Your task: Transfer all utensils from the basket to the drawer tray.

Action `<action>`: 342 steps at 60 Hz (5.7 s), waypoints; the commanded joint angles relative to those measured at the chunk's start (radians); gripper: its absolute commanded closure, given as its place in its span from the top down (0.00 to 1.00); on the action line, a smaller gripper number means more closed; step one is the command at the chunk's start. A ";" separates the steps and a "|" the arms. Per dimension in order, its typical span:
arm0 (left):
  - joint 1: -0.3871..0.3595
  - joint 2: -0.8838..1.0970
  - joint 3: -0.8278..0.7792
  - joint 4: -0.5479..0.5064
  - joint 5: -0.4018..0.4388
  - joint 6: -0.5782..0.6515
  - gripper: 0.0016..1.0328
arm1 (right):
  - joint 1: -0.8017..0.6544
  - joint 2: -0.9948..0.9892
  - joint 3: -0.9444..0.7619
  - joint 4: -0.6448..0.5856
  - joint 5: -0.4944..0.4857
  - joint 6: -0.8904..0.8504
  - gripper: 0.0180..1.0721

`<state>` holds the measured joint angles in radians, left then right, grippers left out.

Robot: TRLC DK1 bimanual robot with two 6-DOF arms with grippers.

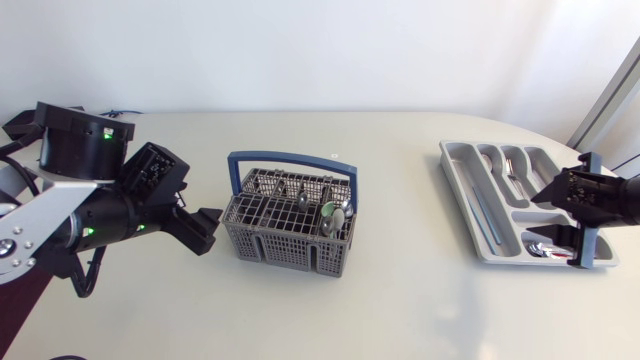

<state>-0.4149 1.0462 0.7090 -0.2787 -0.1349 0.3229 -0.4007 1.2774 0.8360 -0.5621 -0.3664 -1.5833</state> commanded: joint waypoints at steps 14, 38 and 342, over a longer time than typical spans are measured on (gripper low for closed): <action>0.091 0.135 -0.025 0.096 0.029 0.045 0.90 | 0.413 -0.090 -0.031 -0.042 0.007 0.502 0.68; 0.059 0.222 -0.020 0.118 0.081 0.044 0.90 | 0.744 0.241 0.126 0.126 0.041 0.895 0.68; -0.216 0.342 0.052 0.296 0.225 0.030 0.89 | 0.810 0.235 0.428 -0.032 -0.345 1.589 0.05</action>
<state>-0.6231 1.3693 0.7532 0.0139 0.0929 0.3630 0.4137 1.5276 1.2091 -0.5362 -0.6956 0.0219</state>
